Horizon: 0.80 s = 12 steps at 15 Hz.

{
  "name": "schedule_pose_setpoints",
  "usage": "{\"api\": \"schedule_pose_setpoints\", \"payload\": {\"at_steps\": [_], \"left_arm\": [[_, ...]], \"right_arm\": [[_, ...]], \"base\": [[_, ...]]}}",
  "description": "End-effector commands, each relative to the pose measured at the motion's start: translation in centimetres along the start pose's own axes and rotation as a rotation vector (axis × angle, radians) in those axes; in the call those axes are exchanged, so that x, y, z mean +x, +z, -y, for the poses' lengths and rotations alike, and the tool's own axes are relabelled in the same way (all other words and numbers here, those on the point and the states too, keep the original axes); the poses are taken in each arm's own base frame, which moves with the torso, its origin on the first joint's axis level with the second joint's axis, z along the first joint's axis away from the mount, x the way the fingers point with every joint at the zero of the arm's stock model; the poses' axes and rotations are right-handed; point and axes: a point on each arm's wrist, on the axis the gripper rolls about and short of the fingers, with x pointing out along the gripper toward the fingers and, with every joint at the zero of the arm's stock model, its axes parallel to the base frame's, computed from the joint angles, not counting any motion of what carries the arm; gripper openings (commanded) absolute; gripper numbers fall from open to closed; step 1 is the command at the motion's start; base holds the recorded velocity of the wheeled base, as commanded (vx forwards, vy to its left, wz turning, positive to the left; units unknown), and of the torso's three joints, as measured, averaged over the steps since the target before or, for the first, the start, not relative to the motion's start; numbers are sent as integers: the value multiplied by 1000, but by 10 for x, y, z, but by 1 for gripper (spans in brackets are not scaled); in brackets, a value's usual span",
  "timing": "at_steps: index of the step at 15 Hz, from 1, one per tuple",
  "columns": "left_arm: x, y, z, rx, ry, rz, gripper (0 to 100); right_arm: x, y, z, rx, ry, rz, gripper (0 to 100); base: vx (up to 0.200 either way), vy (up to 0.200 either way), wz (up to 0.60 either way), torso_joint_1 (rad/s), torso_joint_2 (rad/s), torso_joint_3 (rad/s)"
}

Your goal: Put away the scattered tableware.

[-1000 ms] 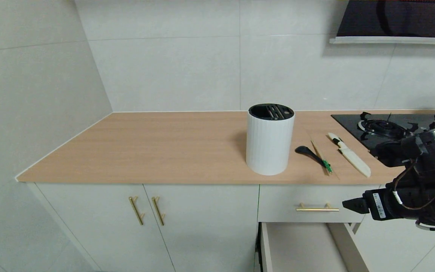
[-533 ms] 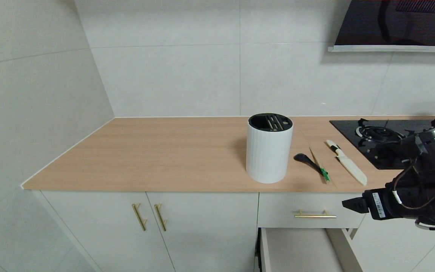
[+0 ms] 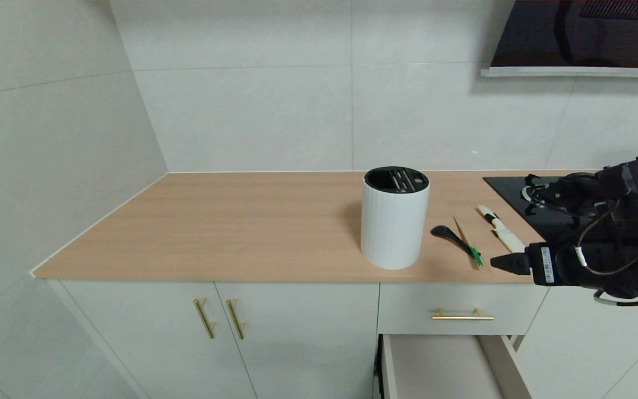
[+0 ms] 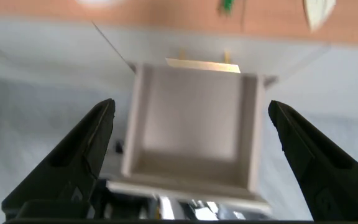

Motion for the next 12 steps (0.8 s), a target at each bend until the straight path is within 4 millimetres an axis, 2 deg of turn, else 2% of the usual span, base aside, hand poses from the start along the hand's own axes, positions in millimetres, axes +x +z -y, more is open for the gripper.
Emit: {"api": "schedule_pose_setpoints", "payload": {"at_steps": [1, 4, 5, 6, 7, 12], "left_arm": [[0, 0, 0, 0, 0, -1, 100], [0, 0, 0, 0, 0, -1, 100], [0, 0, 0, 0, 0, 1, 100], [0, 0, 0, 0, 0, 1, 100], [0, 0, 0, 0, 0, -1, 100], [0, 0, 0, 0, 0, -1, 100]], "right_arm": [[32, 32, -3, 26, 19, 21, 100], [90, 54, -1, 36, -19, -4, 100], [109, 57, 1, 42, -37, -13, 100], [109, 57, 1, 42, -37, -13, 100], [135, 53, 4, 46, -55, -49, 100], [169, 35, 12, 42, -165, -112, 100]], "base": [[0, 0, 0, 0, 0, 0], [0, 0, 0, 0, 0, 0], [0, 0, 0, 0, 0, 0], [0, 0, 0, 0, 0, 0], [0, 0, 0, 0, 0, 0], [0, 0, 0, 0, 0, 0]]}}
